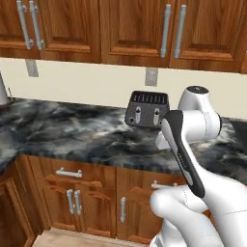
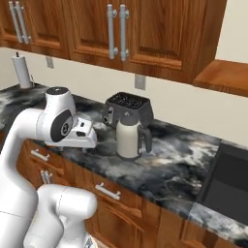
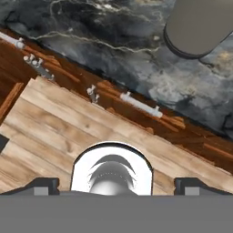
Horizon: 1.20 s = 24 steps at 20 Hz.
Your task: Navigate to the toaster.
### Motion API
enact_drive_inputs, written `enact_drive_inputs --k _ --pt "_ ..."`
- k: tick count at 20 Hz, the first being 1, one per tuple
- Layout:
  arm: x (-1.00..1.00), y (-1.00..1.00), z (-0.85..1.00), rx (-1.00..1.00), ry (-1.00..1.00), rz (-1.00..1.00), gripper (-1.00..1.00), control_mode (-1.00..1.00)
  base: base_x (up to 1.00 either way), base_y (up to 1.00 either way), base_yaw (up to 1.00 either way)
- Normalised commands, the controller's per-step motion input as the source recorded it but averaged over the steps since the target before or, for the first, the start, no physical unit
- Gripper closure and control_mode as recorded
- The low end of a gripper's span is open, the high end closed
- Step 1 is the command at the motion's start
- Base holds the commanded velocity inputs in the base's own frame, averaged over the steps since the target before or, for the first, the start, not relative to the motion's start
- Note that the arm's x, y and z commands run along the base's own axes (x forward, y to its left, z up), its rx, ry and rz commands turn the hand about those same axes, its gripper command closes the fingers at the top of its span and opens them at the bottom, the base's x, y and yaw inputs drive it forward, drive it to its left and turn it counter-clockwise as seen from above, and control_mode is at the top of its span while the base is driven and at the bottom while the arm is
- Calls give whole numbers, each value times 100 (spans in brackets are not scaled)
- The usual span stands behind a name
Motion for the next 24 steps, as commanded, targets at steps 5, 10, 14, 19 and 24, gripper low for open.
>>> enact_drive_inputs --k 5,10,14,19,24 --pt "0 0 0 0 0 0 -100 100 67 2 -34" --pt "0 0 0 0 0 0 -100 100 42 46 -37" --pt "0 0 0 0 0 0 -100 100 30 74 -38" --pt "0 0 0 0 0 0 -100 100 42 57 -36" --pt "0 0 0 0 0 0 -100 100 64 9 -17"
